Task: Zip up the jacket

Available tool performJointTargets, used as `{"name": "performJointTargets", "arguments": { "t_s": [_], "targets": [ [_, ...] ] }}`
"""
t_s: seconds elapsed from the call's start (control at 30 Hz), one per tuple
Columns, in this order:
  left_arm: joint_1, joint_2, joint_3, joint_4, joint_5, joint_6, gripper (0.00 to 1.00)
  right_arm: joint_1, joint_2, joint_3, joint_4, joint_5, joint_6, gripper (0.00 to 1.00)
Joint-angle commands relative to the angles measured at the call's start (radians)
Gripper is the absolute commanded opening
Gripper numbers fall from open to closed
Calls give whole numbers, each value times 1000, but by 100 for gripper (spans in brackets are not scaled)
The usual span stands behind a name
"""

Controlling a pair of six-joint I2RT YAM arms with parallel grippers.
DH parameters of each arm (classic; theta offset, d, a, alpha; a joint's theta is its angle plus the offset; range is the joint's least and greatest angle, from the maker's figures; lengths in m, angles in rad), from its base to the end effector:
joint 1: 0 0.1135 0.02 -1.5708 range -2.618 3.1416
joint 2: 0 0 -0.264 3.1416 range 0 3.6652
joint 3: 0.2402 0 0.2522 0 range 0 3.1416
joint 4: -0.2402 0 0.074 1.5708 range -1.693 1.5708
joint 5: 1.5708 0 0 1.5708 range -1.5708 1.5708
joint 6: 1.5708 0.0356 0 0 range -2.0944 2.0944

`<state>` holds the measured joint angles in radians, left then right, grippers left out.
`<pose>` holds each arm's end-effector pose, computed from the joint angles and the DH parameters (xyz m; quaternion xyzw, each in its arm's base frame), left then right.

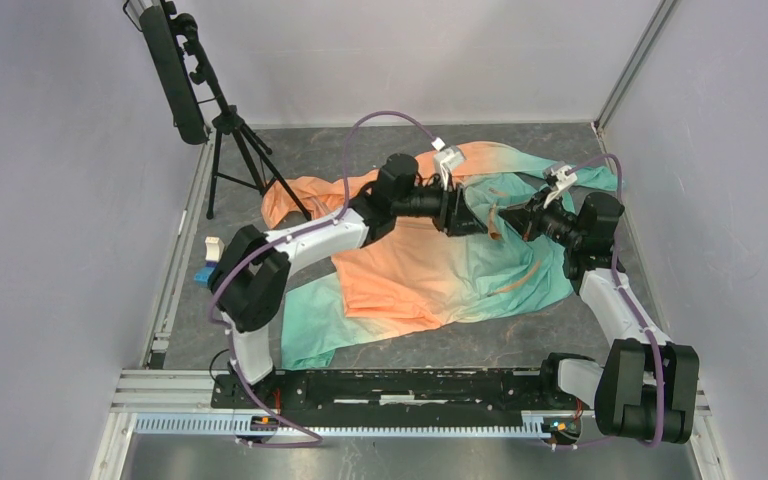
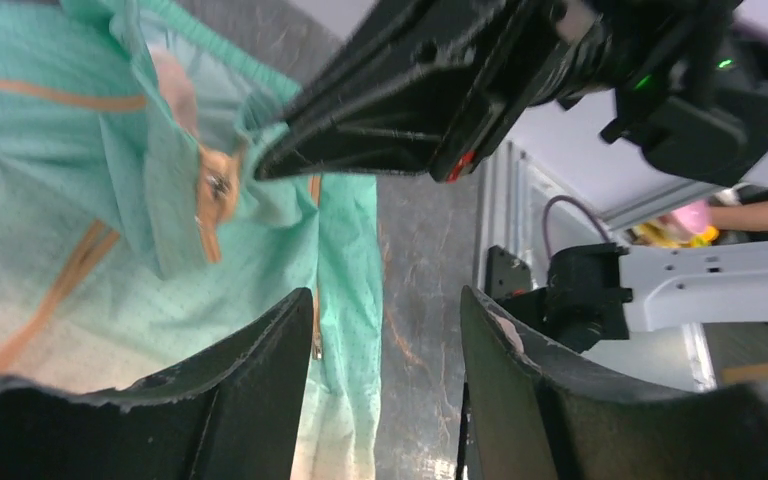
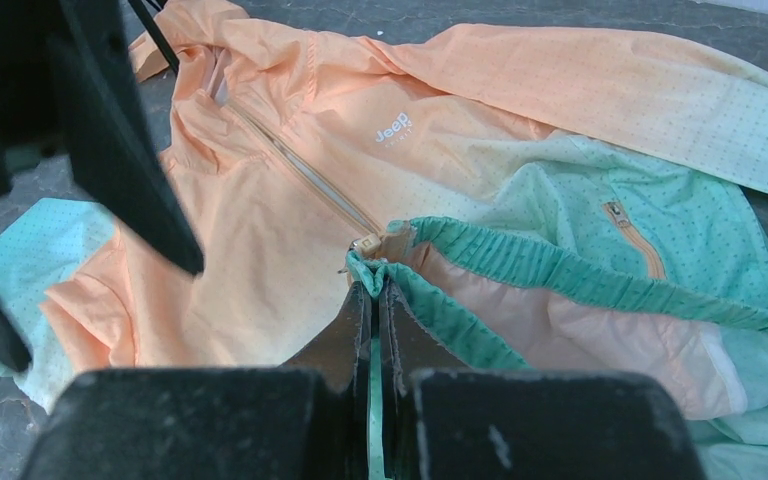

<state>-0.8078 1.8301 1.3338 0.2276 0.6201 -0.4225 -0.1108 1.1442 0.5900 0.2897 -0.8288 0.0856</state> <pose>0.2829 -0.3258 0.2775 0.3265 0.7081 -0.5313 0.3313 0.2467 -0.0010 0.2503 -0.1722 0.7474 0.3127 0.5602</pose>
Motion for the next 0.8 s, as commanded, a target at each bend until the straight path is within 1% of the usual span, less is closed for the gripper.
{"name": "performJointTargets", "arguments": {
  "t_s": [0.0, 0.07, 0.1, 0.23, 0.3, 0.37, 0.4, 0.43, 0.47, 0.53, 0.63, 0.77],
  "targets": [
    [100, 93, 63, 275, 308, -221, 63, 7, -12, 22, 21, -33, -30, 1],
    [105, 126, 94, 300, 331, -254, 66, 7, -12, 22, 22, -35, -30, 0],
    [105, 142, 119, 272, 337, -240, 67, 7, -11, 22, 22, -34, -32, 0],
    [107, 184, 203, 182, 371, -151, 71, 7, -6, 21, 26, -39, -30, 0],
    [106, 214, 266, 105, 393, -89, 72, 7, -3, 21, 31, -42, -27, 0],
    [108, 237, 312, 20, 383, -24, 72, 7, 1, 22, 34, -44, -24, 0],
    [110, 247, 323, 1, 372, -10, 70, 7, 1, 22, 35, -44, -22, 0],
    [111, 258, 333, -3, 371, -6, 62, 7, 1, 22, 35, -44, -23, 0],
    [114, 269, 347, -12, 372, -6, 57, 7, 1, 22, 35, -46, -22, 0],
    [119, 287, 366, -36, 360, 2, 56, 7, 0, 22, 37, -47, -21, 0],
    [124, 285, 364, -52, 323, 31, 61, 7, 1, 22, 35, -49, -21, 0],
    [124, 319, 404, -108, 337, 51, 60, 7, 3, 22, 37, -49, -21, 0]
  ]
}}
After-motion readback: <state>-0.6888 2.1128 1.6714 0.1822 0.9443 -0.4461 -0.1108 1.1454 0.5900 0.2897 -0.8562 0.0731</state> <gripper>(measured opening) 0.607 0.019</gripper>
